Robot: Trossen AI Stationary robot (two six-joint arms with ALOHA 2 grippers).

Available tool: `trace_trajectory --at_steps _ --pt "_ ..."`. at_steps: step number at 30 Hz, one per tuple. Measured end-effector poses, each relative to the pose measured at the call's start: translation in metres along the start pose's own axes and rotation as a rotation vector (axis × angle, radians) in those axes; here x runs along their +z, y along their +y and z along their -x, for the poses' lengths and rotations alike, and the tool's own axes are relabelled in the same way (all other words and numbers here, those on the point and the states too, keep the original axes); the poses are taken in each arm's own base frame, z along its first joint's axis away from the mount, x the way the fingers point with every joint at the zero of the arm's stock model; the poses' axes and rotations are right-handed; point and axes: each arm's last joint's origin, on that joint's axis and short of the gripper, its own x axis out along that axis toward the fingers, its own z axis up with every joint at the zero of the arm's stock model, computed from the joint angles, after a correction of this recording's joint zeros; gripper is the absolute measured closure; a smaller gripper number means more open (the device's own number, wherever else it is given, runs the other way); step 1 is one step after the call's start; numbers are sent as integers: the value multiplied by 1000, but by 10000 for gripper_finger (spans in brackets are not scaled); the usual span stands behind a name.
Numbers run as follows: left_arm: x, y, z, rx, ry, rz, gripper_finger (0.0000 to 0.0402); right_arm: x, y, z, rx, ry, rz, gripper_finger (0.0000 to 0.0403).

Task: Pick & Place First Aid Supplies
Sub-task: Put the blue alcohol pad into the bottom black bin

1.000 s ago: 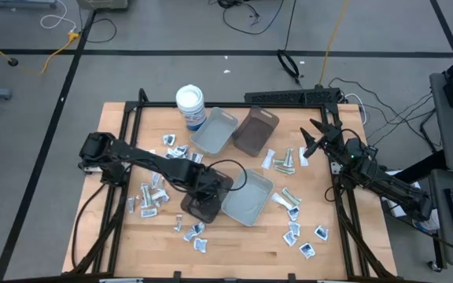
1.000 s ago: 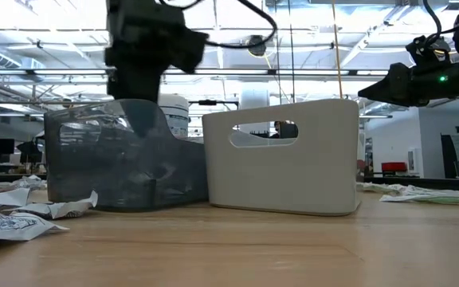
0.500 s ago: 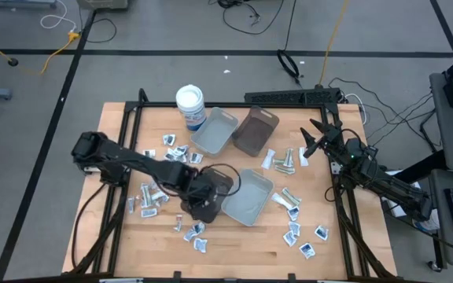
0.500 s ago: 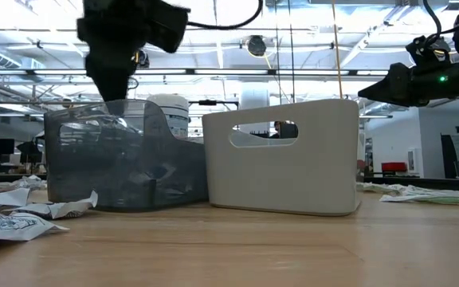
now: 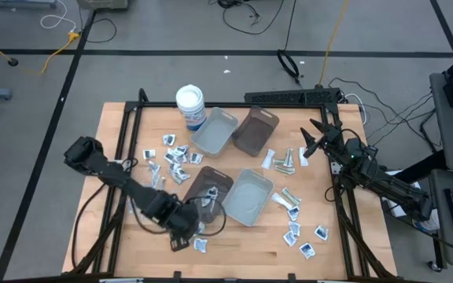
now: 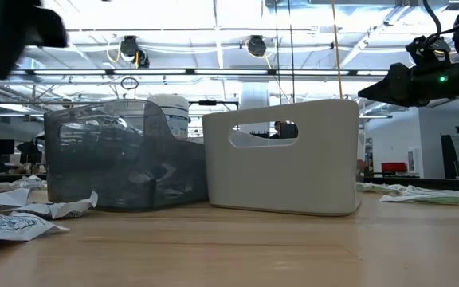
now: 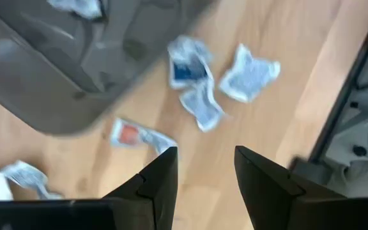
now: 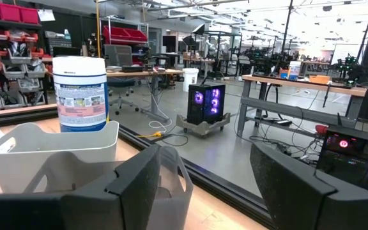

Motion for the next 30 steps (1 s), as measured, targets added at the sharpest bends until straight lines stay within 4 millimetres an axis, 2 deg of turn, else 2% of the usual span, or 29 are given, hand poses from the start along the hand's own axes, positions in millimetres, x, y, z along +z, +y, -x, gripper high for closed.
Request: trace_trajectory --at_steps 5,10,18,30 --pt "-17 -12 -1 -11 20 -6 245 0 0 0 0 0 0 165" --pt "-25 -19 -3 12 -14 19 245 0 0 0 0 0 0 165" --pt "-18 -30 -31 3 -32 47 245 0 0 0 0 0 0 165" --pt "-16 -35 -72 125 -68 147 245 0 0 0 0 0 0 165"
